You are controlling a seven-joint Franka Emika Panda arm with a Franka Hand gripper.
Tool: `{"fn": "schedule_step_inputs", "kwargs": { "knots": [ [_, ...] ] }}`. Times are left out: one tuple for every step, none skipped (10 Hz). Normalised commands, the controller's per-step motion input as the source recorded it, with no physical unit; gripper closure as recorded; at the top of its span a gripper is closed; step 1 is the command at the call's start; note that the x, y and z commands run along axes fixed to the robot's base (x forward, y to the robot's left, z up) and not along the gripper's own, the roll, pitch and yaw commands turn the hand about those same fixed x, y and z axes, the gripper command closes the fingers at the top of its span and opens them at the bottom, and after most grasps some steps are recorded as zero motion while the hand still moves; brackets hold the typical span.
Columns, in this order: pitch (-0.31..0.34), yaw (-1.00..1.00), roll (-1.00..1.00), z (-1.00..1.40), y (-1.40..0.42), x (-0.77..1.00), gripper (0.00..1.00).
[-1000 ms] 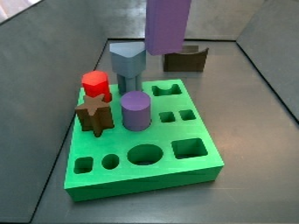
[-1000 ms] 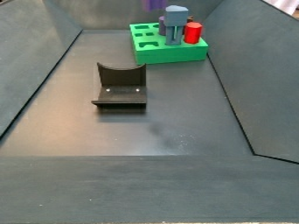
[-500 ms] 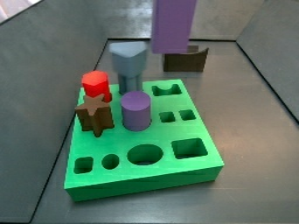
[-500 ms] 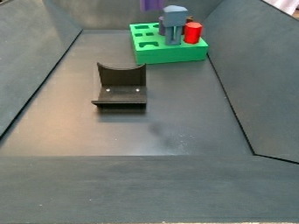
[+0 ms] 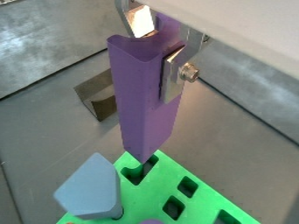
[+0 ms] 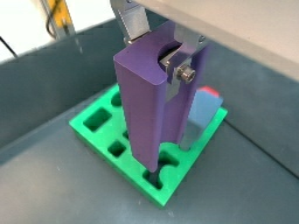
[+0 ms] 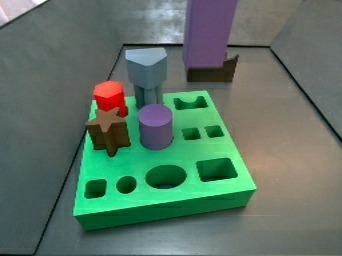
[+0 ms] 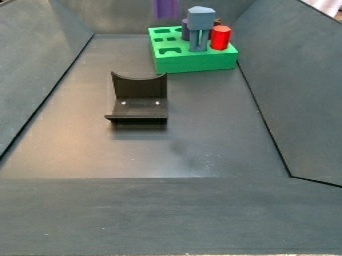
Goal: Pick up the arch object. Move up. Move to above the board. Insert the arch object.
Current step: Insert the arch object.
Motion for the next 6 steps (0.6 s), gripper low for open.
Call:
{"fn": "schedule_step_inputs", "kwargs": {
  "knots": [
    [-0.009, 0.05, 0.09, -1.00, 0.00, 0.12, 1.00],
    [-0.060, 0.00, 0.00, -1.00, 0.00, -0.10, 1.00],
    [-0.069, 0.00, -0.18, -0.82, 0.05, -0.36, 1.00],
    [-0.096, 0.00, -0.27, -0.64, 0.16, -0.39, 1.00],
    [-0.129, -0.06, -0.32, -0.20, 0.17, -0.45, 1.00],
    [-0.061, -0.05, -0.11, 0.00, 0.00, -0.13, 1.00]
  ]
}}
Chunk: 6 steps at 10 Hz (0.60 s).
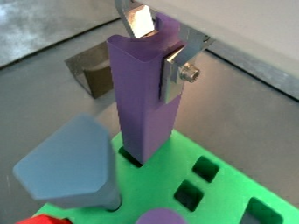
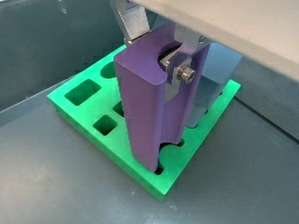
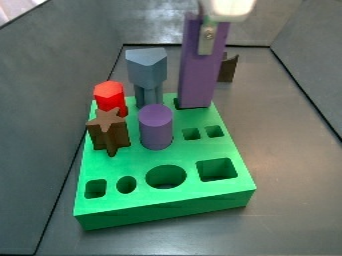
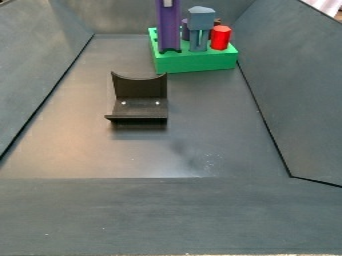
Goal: Pick up the arch object. Move up. Move to above the board. Insert the arch object.
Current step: Insert the arch object.
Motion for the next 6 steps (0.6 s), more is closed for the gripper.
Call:
{"fn": "schedule_step_inputs", "kwargs": {
  "knots": [
    [0.000, 0.00, 0.00, -0.03, 0.00, 0.00, 1.00],
    [0.000, 0.00, 0.00, -0.03, 0.00, -0.03, 1.00],
    [0.000, 0.00, 0.00, -0.14, 0.01, 0.00, 1.00],
    [0.029, 0.00, 0.00, -0.14, 0.03, 0.06, 1.00],
    [0.000, 0.00, 0.00, -0.21, 0.04, 0.00, 1.00],
    [-0.006, 0.00, -0.03, -0.35, 0.00, 0.00, 1.00]
  ]
}}
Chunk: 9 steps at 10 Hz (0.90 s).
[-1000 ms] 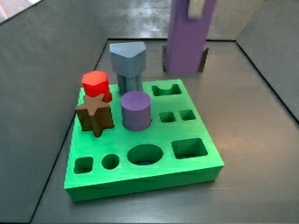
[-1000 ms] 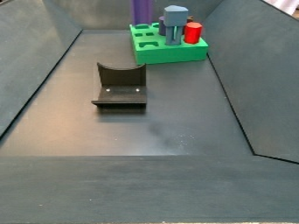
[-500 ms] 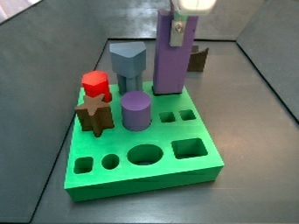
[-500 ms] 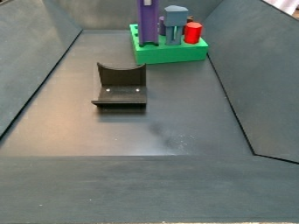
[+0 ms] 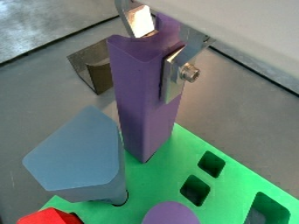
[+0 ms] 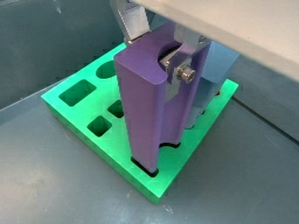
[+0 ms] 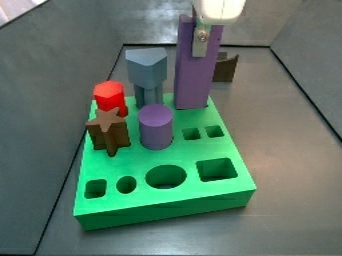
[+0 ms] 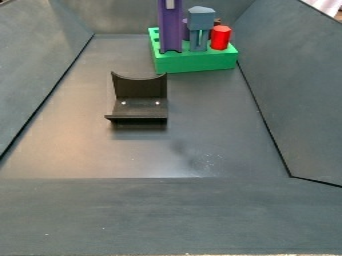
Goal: Pick up the arch object. Move up. Move to above the board. Insert the arch object.
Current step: Insert the arch object.
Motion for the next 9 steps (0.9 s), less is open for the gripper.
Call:
{"fn": "schedule_step_inputs", "kwargs": {
  "knots": [
    [-0.020, 0.02, -0.07, -0.48, 0.00, 0.00, 1.00],
    [-0.011, 0.00, -0.12, -0.58, 0.07, 0.06, 1.00],
    [0.011, 0.00, -0.07, -0.49, 0.21, 0.27, 1.00],
    [0.000, 0.00, -0.05, -0.50, 0.27, 0.04, 1.00],
    [-0.074, 0.00, -0.16, -0.63, 0.13, 0.00, 1.00],
    [-0.093, 0.00, -0.10, -0.86, 0.00, 0.00, 1.00],
    [-0.100, 0.00, -0.11, -0.85, 0.00, -0.01, 1.00],
    [-0.077, 0.00, -0.01, -1.00, -0.13, 0.00, 1.00],
    [-0.057, 0.01, 0.00, -1.00, -0.13, 0.00, 1.00]
  ]
}}
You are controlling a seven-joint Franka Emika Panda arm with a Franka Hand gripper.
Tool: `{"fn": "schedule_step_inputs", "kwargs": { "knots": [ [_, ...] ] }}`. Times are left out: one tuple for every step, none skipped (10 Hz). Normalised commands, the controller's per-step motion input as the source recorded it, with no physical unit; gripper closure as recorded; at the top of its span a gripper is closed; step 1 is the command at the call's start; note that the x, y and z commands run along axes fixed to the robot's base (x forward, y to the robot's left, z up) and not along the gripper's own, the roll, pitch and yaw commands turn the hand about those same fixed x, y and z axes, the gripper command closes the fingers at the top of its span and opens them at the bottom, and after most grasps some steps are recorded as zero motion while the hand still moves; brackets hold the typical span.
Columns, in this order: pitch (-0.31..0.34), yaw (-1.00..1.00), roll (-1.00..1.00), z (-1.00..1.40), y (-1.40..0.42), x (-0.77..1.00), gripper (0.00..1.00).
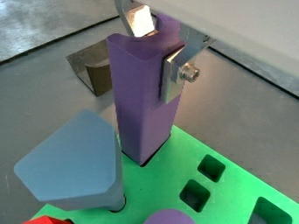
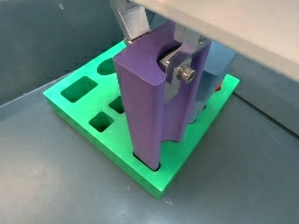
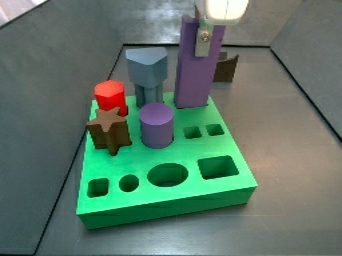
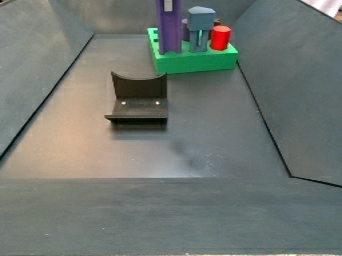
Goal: Pick up the arch object. Move up. Move to above the board. Insert the arch object.
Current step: Insert the arch object.
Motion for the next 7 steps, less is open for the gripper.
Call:
{"fn": "schedule_step_inputs", "kwargs": {
  "knots": [
    [-0.019, 0.43, 0.04, -1.00, -0.16, 0.04, 1.00],
    [-0.036, 0.45, 0.00, -0.99, 0.00, 0.02, 1.00],
    [-0.074, 0.41, 0.00, -0.89, 0.00, 0.00, 1.00],
    [-0.057, 0.27, 0.00, -0.72, 0.00, 0.00, 1.00],
    [-0.044, 0.07, 0.00, -0.65, 0.00, 0.00, 1.00],
    [-0.161, 0.00, -0.18, -0.18, 0.03, -0.11, 1.00],
    [0.000, 0.00, 0.00, 0.00, 0.00, 0.00, 1.00]
  ]
}}
